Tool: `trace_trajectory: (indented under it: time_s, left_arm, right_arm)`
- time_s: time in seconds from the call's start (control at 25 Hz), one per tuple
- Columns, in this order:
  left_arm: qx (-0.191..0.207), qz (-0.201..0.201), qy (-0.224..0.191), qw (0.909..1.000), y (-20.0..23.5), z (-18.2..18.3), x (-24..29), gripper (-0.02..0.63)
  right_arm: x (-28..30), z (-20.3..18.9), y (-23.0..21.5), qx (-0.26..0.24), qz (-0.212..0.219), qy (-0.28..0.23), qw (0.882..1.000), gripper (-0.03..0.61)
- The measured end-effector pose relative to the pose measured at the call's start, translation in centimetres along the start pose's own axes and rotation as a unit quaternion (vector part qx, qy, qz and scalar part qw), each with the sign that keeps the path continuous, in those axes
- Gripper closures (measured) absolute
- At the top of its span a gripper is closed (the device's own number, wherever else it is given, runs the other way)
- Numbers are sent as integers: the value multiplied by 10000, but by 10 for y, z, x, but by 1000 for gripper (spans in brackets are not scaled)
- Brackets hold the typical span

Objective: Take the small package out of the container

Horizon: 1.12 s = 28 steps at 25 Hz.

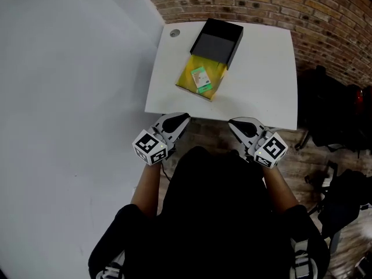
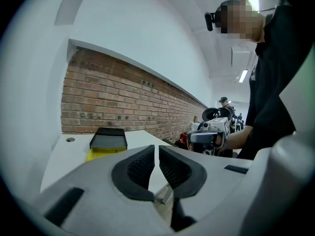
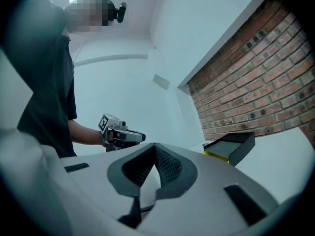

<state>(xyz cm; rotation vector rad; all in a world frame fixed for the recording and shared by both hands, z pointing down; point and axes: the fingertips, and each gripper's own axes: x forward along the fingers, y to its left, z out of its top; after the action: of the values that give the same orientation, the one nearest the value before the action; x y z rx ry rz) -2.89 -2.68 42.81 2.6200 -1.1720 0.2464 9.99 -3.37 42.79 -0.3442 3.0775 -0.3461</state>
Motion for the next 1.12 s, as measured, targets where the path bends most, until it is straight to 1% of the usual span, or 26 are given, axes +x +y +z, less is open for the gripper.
trace_trajectory:
  time_s: [0.16, 0.28, 0.36, 0.44, 0.56, 0.72, 0.92, 1.0, 1.12]
  left_arm:
    - [244, -23, 241, 9994, 25, 7, 22, 595]
    - [385, -24, 461, 9982, 56, 9, 37, 595]
    - [408, -52, 584, 9974, 80, 9, 47, 585]
    - [426, -142, 737, 9963, 101, 7, 59, 552]
    - [538, -333, 1024, 9927, 126, 2, 76, 519]
    - [677, -612, 1417, 9857, 149, -8, 98, 447]
    - [742, -936, 1820, 9760, 172, -27, 123, 385]
    - [823, -1006, 1960, 9720, 181, -37, 133, 363]
    - [931, -1015, 2105, 9678, 191, -49, 144, 315]
  right_arm:
    - [-6, 2, -24, 87, -223, 25, 9997, 572]
    - [-4, -1, -45, 173, -480, 84, 9987, 572]
    - [1, -3, -59, 203, -652, 178, 9975, 572]
    - [9, 0, -70, 183, -784, 253, 9964, 572]
    - [23, 9, -87, 106, -941, 325, 9950, 572]
    - [41, 21, -107, 29, -1184, 402, 9921, 572]
    - [58, 26, -125, -143, -1472, 520, 9876, 572]
    - [60, 25, -134, -165, -1605, 552, 9853, 572]
    - [63, 23, -143, -173, -1648, 646, 9840, 572]
